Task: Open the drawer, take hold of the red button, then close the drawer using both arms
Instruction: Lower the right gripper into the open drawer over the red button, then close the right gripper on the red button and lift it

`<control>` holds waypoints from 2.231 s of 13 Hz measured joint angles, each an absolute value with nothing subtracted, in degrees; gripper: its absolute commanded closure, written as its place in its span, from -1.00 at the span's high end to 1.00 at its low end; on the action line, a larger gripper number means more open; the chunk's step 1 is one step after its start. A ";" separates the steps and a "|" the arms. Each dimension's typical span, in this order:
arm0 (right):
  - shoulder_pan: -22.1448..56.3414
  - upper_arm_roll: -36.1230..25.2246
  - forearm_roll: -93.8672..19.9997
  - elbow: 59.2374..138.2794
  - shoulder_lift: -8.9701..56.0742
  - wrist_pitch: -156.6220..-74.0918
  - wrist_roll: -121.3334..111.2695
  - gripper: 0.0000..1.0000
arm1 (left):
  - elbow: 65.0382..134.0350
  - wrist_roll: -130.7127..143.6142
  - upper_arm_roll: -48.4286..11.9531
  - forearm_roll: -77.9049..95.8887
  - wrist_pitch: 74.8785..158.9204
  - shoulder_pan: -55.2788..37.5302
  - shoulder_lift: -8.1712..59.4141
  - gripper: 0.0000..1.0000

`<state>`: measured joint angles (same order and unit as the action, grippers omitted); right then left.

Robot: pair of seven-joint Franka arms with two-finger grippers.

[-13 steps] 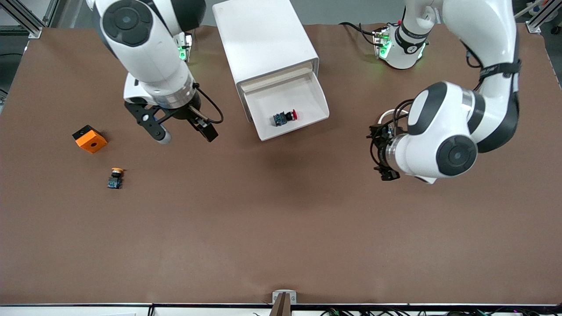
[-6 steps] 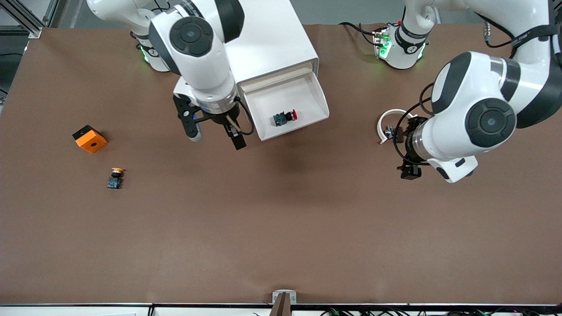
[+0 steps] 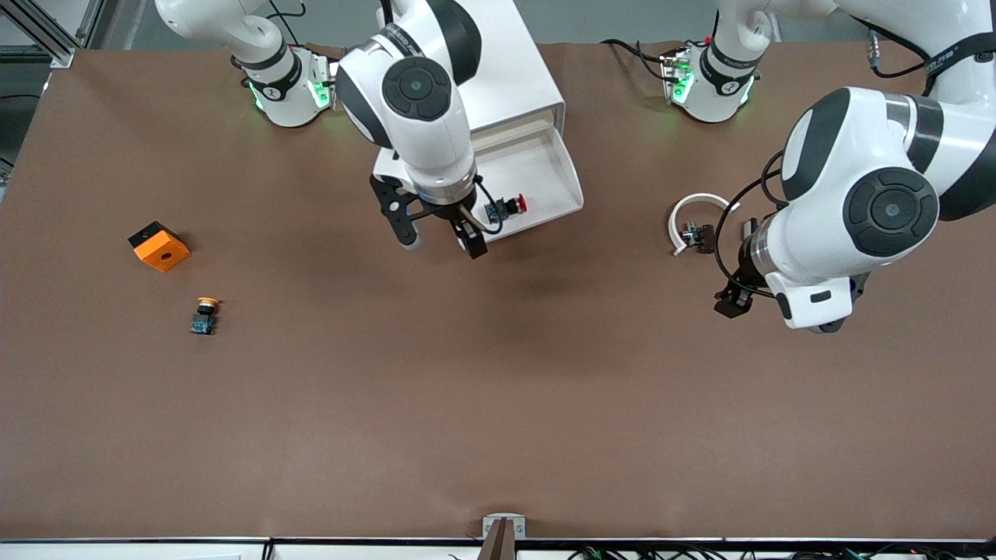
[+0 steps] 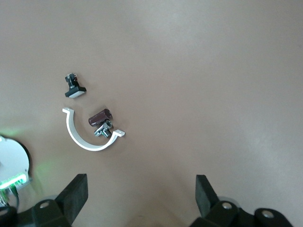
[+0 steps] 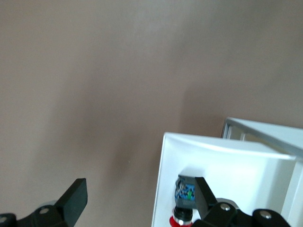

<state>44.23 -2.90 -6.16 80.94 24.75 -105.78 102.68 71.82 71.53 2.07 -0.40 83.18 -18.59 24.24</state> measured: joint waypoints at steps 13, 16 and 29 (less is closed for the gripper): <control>49.91 -2.88 -7.95 87.04 27.29 -108.73 106.15 1.00 | 71.87 65.44 1.82 -0.43 85.35 -18.74 24.04 1.00; 50.51 -2.89 -7.97 87.68 27.29 -108.90 106.55 1.00 | 71.87 65.31 1.83 -0.43 85.38 -18.69 23.92 1.00; 51.48 -2.88 -7.98 88.49 30.00 -110.30 106.57 0.54 | 71.88 63.58 1.95 -0.49 85.38 -17.92 23.37 1.00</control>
<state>51.48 -2.88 -7.98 88.49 30.00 -110.30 106.57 71.88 63.58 1.95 -0.49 85.38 -17.92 23.37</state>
